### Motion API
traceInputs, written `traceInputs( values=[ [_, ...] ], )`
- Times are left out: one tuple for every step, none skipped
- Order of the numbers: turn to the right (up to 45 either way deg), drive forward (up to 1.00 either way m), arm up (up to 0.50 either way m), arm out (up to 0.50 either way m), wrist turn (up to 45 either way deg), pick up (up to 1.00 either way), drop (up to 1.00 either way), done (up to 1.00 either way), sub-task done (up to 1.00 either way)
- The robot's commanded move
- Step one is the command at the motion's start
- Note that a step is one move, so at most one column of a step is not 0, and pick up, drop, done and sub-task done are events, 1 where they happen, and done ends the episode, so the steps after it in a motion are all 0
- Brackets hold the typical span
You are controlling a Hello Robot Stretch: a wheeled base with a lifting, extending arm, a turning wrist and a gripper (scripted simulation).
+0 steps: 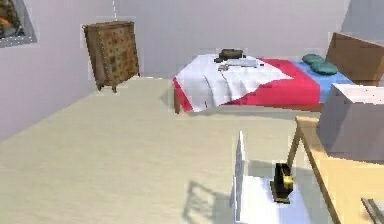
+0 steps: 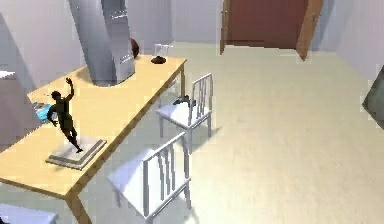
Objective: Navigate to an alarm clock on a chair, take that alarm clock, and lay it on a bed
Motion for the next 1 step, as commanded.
traceInputs(
  values=[
    [0.0,0.10,0.00,0.00,0.0,0.00,0.00,0.00,0.00]
  ],
)
